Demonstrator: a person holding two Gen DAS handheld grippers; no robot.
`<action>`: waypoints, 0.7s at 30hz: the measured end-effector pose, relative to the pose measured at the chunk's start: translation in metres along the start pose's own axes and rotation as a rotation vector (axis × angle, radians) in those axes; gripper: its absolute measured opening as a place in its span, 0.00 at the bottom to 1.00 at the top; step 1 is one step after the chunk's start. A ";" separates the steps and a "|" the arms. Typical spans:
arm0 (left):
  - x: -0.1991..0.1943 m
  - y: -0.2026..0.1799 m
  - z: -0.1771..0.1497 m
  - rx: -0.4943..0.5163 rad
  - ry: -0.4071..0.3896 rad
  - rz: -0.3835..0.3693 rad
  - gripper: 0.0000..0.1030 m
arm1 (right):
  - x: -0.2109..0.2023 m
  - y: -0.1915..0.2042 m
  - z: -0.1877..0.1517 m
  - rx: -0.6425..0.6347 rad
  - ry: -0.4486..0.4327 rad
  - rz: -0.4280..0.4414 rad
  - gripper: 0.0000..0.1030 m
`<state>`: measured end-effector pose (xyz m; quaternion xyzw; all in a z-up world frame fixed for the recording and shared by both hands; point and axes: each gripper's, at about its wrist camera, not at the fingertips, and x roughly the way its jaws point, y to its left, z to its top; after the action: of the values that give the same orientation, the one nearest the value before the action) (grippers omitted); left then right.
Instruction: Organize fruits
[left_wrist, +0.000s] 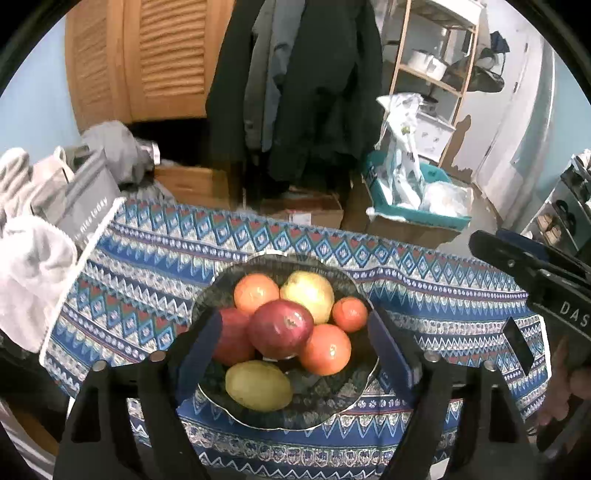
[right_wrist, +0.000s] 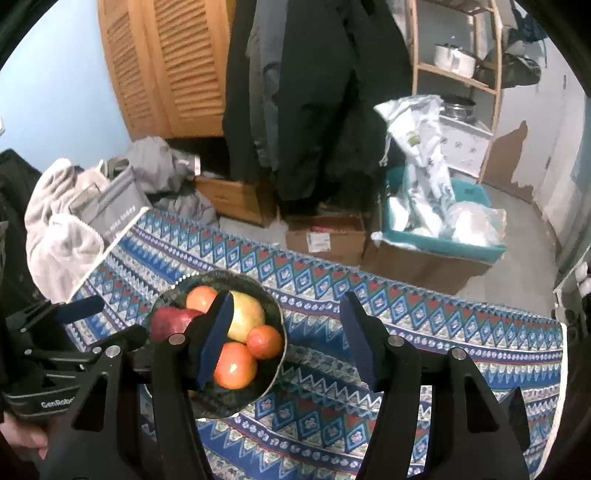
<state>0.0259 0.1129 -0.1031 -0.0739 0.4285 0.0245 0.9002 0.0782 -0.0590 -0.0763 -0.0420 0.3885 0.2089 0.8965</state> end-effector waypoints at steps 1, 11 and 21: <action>-0.005 -0.002 0.001 0.008 -0.017 0.006 0.85 | -0.006 -0.003 0.001 0.007 -0.013 -0.005 0.58; -0.039 -0.023 0.012 0.043 -0.094 -0.020 0.85 | -0.056 -0.011 0.006 -0.009 -0.114 -0.067 0.66; -0.072 -0.035 0.021 0.035 -0.167 -0.056 0.92 | -0.112 -0.020 0.002 -0.037 -0.232 -0.121 0.75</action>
<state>0.0006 0.0827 -0.0304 -0.0680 0.3500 -0.0022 0.9343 0.0191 -0.1152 0.0037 -0.0575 0.2749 0.1651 0.9454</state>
